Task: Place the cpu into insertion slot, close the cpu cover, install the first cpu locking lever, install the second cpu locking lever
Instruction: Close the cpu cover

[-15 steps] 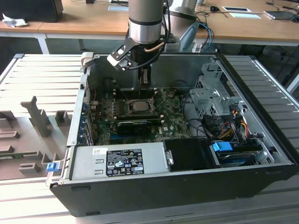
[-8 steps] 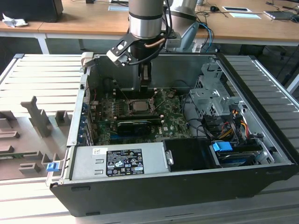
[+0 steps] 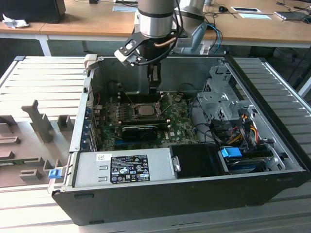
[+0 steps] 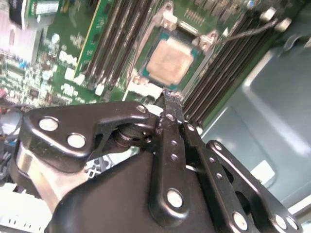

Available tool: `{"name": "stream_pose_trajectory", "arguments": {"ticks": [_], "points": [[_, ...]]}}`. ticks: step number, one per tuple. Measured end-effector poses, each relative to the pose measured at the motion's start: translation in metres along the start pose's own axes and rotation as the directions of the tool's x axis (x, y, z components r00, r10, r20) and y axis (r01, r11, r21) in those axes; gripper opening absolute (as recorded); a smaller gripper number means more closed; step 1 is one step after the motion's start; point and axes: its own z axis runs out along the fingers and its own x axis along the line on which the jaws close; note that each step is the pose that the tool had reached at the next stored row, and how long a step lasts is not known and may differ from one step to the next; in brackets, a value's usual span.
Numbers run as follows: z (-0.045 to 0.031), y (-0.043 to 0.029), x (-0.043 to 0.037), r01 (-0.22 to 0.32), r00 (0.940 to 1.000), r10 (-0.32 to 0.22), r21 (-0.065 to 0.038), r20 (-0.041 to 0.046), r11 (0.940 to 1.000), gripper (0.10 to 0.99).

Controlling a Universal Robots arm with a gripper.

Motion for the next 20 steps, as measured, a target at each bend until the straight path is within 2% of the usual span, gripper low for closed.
{"name": "stream_pose_trajectory", "arguments": {"ticks": [2, 4, 15, 17, 19, 20], "points": [[0.0008, 0.0071, 0.0002, 0.000, 1.0000, 0.000, 0.000, -0.0002, 1.0000, 0.106], [0.0019, 0.0108, 0.0003, 0.000, 1.0000, 0.000, 0.000, -0.0002, 1.0000, 0.106], [0.0125, 0.0187, 0.0005, 0.001, 1.0000, -0.001, -0.004, -0.0004, 1.0000, 0.106], [0.0146, 0.0236, 0.0006, 0.024, 0.9997, -0.024, -0.003, -0.0010, 0.9997, 0.106], [0.0153, 0.0351, 0.0010, 0.035, 0.9994, -0.035, -0.003, -0.0015, 0.9994, 0.106], [0.0154, 0.0375, 0.0011, 0.035, 0.9994, -0.035, -0.003, -0.0016, 0.9994, 0.106]]}}
